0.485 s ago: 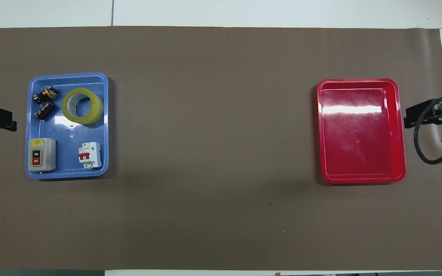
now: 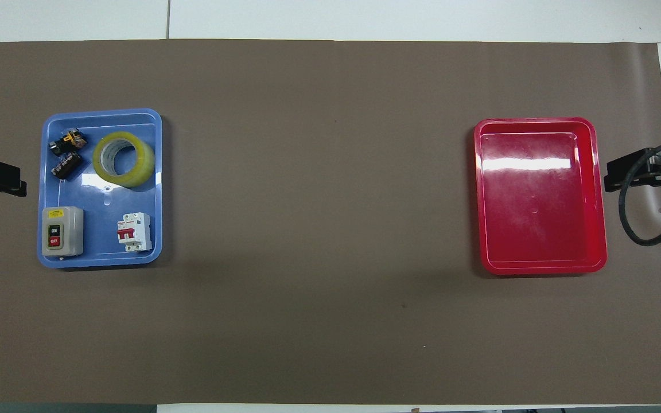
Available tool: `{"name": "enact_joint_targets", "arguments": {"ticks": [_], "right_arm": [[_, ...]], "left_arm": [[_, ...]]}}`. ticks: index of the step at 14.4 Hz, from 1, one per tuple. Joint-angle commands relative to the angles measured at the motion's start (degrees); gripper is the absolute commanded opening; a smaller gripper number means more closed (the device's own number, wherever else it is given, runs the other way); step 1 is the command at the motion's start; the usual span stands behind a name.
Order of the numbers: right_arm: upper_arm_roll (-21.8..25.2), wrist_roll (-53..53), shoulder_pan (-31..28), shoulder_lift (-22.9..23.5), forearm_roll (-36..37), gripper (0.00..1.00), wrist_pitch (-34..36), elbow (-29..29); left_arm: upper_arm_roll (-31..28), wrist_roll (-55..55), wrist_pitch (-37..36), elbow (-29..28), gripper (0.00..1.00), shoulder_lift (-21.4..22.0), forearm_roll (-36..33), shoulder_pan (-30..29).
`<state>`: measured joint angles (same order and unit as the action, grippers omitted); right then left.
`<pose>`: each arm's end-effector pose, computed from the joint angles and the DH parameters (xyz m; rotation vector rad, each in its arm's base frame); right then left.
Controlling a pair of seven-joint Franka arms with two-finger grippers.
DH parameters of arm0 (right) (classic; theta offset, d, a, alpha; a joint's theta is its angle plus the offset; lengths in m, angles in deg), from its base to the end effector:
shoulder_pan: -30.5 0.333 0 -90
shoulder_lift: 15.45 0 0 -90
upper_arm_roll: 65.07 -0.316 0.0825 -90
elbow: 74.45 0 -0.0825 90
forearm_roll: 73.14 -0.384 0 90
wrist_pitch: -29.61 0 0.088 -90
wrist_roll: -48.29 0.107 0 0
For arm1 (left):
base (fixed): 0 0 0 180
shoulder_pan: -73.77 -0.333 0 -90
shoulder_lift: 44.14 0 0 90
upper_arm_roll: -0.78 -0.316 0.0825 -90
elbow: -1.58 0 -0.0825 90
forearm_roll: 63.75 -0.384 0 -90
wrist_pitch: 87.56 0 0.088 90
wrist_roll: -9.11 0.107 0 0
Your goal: Place and move tape with both arms
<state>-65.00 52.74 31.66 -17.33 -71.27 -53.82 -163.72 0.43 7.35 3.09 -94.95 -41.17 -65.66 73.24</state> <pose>0.5323 0.0063 0.6387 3.1026 -0.0951 -0.1047 0.5367 0.0119 0.6001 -3.1064 -0.0697 0.0785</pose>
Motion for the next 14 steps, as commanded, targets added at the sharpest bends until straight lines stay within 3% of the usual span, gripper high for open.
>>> {"name": "enact_joint_targets", "arguments": {"ticks": [1, 14], "right_arm": [[-0.33, 0.48, -0.20, 0.30, -0.29, 1.00, 0.46, 0.68], [-0.33, 0.57, -0.20, 0.30, -0.38, 1.00, 0.46, 0.59]], "left_arm": [[0.08, 0.71, 1.29, -2.52, 1.00, 2.12, -0.38, 0.00], [0.52, -0.26, 0.94, -1.99, 1.00, 1.95, -0.38, 0.09]]}}
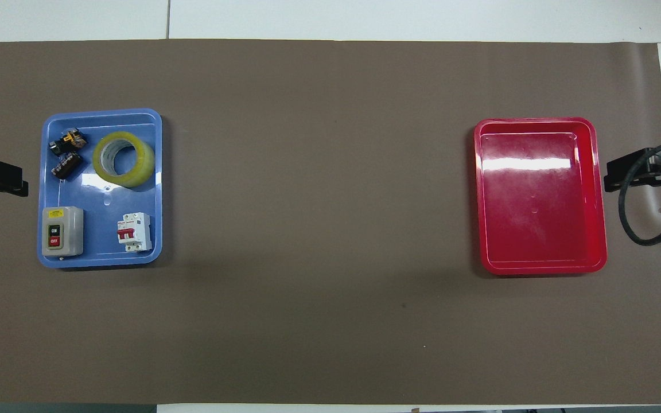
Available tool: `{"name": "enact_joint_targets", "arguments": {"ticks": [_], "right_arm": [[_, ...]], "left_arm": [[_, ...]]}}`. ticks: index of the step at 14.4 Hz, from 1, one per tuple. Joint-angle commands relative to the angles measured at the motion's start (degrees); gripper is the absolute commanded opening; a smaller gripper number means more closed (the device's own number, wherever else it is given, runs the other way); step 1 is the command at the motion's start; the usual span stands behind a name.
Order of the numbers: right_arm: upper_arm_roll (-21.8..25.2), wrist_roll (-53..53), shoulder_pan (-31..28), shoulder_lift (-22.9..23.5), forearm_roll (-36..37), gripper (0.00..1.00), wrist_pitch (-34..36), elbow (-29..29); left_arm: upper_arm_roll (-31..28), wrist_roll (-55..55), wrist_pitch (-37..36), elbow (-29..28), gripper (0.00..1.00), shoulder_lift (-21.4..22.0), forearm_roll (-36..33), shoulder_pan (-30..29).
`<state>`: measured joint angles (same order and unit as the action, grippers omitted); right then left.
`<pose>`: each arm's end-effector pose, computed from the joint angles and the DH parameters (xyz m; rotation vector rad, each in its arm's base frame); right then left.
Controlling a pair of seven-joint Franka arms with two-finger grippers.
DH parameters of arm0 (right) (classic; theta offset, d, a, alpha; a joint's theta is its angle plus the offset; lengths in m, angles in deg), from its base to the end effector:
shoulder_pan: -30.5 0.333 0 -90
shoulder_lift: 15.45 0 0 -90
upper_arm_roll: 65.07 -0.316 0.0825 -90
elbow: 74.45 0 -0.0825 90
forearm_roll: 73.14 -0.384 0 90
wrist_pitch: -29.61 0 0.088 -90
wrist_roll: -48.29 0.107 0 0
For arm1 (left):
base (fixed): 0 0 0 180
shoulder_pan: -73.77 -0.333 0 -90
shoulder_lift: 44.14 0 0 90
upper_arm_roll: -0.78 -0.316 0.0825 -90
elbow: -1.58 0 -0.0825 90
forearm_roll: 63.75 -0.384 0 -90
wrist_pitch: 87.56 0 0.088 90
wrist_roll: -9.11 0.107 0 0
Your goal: Place and move tape with both arms
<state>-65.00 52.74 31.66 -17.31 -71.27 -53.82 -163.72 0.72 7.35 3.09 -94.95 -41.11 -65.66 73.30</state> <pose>0.5324 0.0063 0.6385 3.1025 -0.0950 -0.1053 0.5365 0.0085 0.6006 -3.1063 -0.0602 0.0767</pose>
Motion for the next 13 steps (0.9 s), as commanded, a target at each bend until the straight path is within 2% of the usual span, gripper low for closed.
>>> {"name": "enact_joint_targets", "arguments": {"ticks": [1, 6, 9, 13], "right_arm": [[-0.33, 0.57, -0.20, 0.27, -0.38, 1.00, 0.46, 0.67], [-0.33, 0.57, -0.20, 0.27, -0.29, 1.00, 0.46, 0.59], [-0.33, 0.57, -0.20, 0.27, -0.29, 1.00, 0.37, 0.59], [-0.33, 0.57, -0.20, 0.27, -0.29, 1.00, 0.46, 0.59]], "left_arm": [[0.23, -0.26, 1.37, -2.08, 1.00, 1.89, -0.38, 0.21], [0.23, 0.62, 5.49, -2.78, 1.00, 0.84, -0.38, 0.13], [0.23, 0.62, 13.30, -6.90, 1.00, -0.83, -0.38, 0.04], [0.23, 0.53, 22.10, -8.23, 1.00, -7.41, -0.55, 0.13]]}}
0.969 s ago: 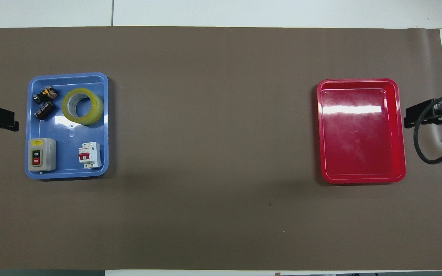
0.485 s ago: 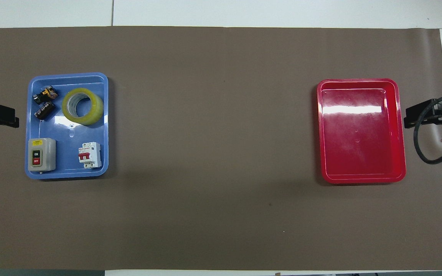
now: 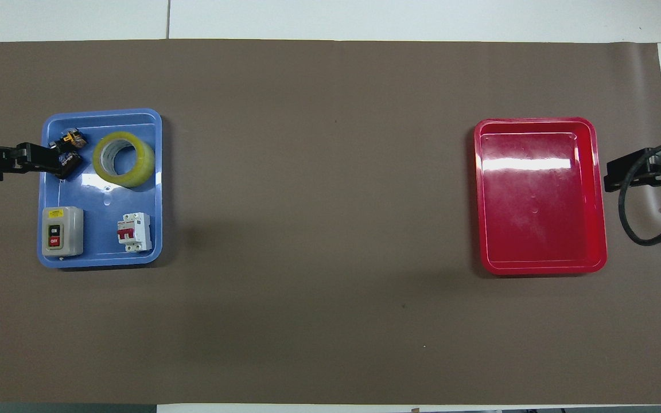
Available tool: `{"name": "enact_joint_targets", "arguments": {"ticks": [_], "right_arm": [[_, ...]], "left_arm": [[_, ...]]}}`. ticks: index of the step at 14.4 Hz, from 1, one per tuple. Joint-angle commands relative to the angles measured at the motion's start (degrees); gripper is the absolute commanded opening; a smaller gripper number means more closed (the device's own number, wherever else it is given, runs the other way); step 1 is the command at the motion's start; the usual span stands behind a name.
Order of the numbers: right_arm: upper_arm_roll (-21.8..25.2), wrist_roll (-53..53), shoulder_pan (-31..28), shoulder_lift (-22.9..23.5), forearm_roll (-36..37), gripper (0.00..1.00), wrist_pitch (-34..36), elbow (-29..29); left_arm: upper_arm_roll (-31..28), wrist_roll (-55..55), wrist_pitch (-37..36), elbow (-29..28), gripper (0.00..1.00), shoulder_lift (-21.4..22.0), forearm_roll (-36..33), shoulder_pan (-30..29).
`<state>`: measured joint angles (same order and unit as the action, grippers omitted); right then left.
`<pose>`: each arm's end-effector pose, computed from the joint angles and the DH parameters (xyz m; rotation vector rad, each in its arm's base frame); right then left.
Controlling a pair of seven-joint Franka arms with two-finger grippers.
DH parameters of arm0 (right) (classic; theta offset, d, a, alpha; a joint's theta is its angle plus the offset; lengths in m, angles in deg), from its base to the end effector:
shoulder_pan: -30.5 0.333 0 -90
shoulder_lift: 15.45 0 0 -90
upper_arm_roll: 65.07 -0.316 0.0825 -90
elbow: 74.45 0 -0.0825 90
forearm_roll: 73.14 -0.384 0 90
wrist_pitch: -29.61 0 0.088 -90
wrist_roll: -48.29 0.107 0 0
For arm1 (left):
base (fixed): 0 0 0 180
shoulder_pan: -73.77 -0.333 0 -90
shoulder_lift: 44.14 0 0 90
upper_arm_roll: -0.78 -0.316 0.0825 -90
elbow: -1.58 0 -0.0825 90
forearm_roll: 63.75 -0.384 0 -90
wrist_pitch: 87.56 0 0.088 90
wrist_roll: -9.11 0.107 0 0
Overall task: Place and move tape with both arms
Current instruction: 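Reach the left gripper into the blue tray and grasp the yellow tape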
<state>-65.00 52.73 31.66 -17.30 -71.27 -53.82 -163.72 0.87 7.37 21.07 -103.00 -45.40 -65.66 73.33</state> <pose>0.5325 0.0063 0.6384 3.1025 -0.0948 -0.1056 0.5745 0.0060 0.5191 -3.1092 -0.0414 -0.0763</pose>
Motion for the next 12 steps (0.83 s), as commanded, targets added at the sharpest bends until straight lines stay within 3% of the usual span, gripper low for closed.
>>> {"name": "enact_joint_targets", "arguments": {"ticks": [1, 6, 12], "right_arm": [[-0.33, 0.57, -0.20, 0.27, -0.38, 1.00, 0.46, 0.59], [-0.33, 0.57, -0.20, 0.27, -0.38, 1.00, 0.46, 0.59], [-0.33, 0.57, -0.20, 0.27, -0.38, 1.00, 0.46, 0.59]], "left_arm": [[0.08, 0.52, 6.57, -0.26, 1.00, -5.14, -0.64, 0.09], [0.08, 0.52, 18.00, -0.26, 1.00, -13.50, -0.73, -0.78], [-0.18, 0.43, 23.73, -0.26, 1.00, -18.69, -0.90, -1.05]]}}
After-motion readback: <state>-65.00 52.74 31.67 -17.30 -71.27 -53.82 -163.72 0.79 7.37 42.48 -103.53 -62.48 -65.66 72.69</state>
